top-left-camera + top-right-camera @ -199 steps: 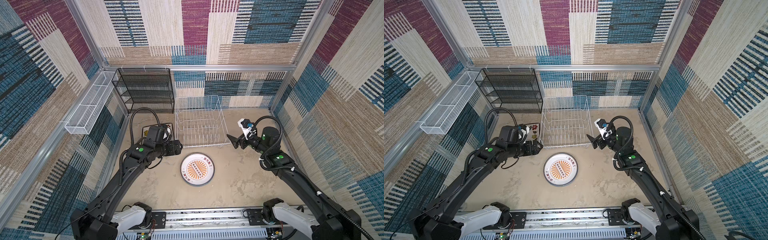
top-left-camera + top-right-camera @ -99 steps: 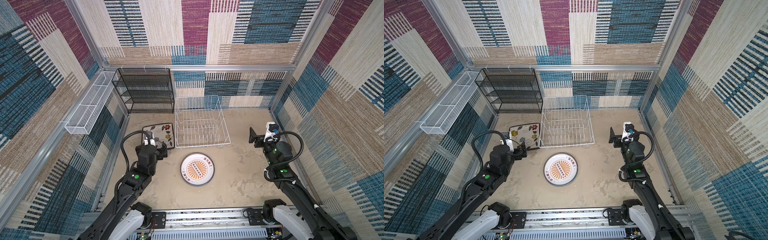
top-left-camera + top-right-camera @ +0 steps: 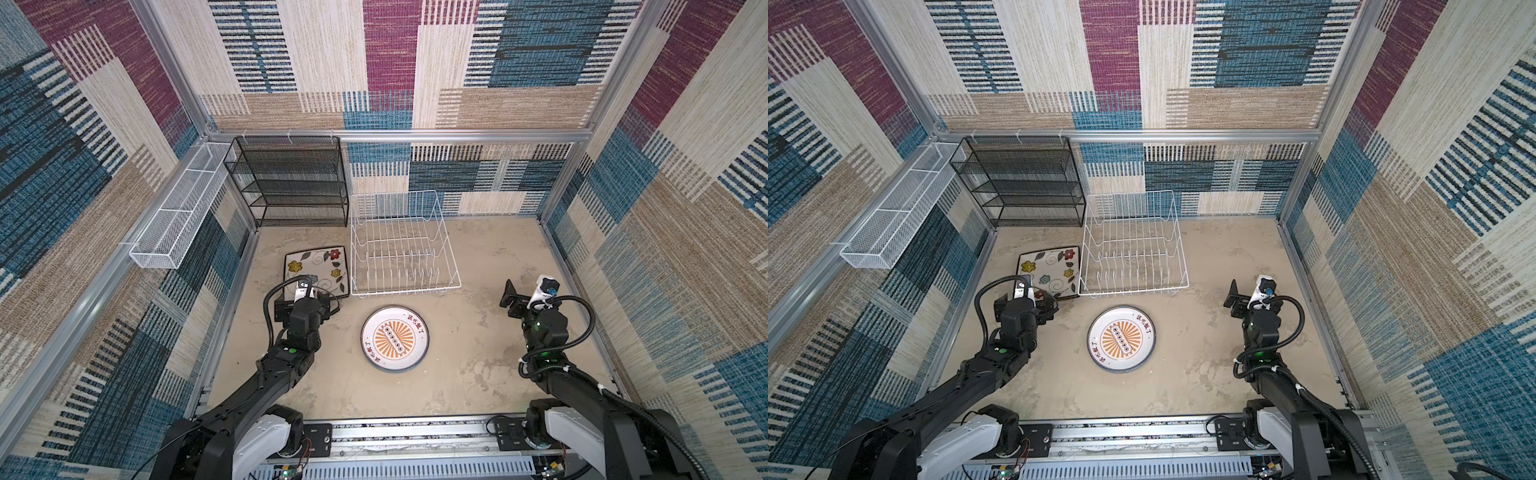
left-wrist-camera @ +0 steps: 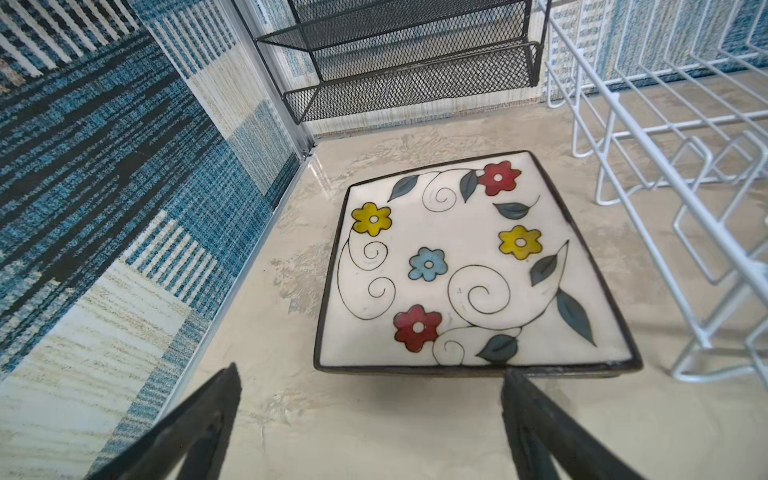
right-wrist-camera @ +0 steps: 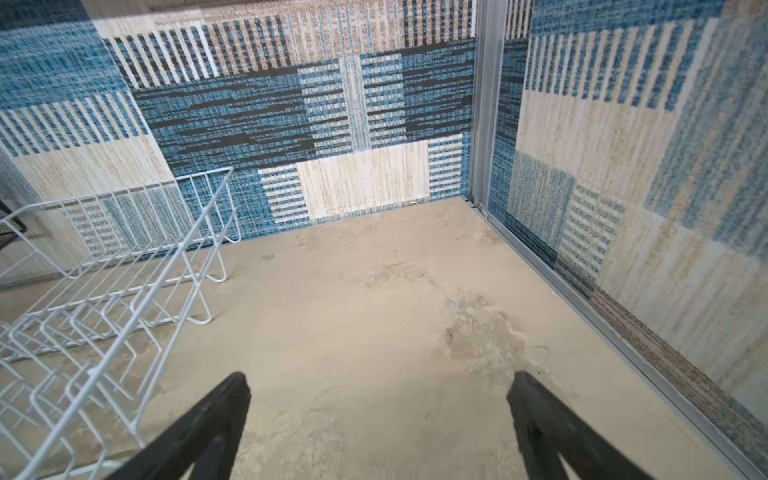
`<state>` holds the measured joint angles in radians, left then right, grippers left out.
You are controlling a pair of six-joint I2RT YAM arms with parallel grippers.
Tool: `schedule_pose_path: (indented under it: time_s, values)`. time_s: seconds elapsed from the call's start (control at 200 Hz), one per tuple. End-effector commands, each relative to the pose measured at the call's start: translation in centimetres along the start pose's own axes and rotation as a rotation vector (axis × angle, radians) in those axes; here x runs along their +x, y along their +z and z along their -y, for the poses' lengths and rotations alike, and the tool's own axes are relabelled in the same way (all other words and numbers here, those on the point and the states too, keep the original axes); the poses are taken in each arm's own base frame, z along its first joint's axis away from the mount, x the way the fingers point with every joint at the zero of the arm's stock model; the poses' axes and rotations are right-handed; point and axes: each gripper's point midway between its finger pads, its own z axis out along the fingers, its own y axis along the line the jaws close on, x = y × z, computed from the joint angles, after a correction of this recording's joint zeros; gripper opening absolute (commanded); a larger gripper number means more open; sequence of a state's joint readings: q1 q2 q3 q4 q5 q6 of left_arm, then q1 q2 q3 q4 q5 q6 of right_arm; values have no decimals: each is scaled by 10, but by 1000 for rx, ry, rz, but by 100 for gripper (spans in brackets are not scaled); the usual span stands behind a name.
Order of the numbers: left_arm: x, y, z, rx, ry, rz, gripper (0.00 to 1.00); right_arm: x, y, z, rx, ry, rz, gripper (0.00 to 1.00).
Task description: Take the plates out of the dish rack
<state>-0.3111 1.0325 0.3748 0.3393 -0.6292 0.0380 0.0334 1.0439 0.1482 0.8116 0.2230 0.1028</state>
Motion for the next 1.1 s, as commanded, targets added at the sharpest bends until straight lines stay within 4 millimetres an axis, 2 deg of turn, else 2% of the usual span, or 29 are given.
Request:
schedule_pose_path:
  time_s: [0.0, 0.095, 0.14, 0.346, 0.466, 0.641, 0.696, 0.851, 0.962, 1.097]
  values:
    - [-15, 3, -7, -16, -72, 95, 100, -34, 0, 4, 33, 32, 146, 99]
    - [-10, 7, -9, -6, -85, 116, 100, -29, 0, 3, 20, 49, 162, 99]
    - [-16, 8, -13, -10, -108, 150, 100, -26, 2, 3, 22, 37, 154, 99]
    - [-7, 14, -16, 10, -145, 180, 100, -6, 13, -1, 5, -14, 107, 99]
    - [-3, 20, -17, 13, -188, 190, 100, -10, 7, -14, -79, -71, 156, 99]
    - [0, 31, -12, 22, -158, 217, 99, 2, 10, -23, -131, -101, 146, 99]
    - [9, 34, -11, 15, -164, 201, 99, 5, 14, -21, -117, -96, 136, 99]
    - [19, 39, -7, 24, -166, 224, 99, 20, 27, -26, -139, -117, 78, 99]
    - [20, 38, -2, 52, -157, 229, 99, 20, 34, -28, -138, -118, 63, 99]
    - [24, 49, 7, 112, -143, 185, 99, 22, 39, -26, -146, -110, 44, 99]
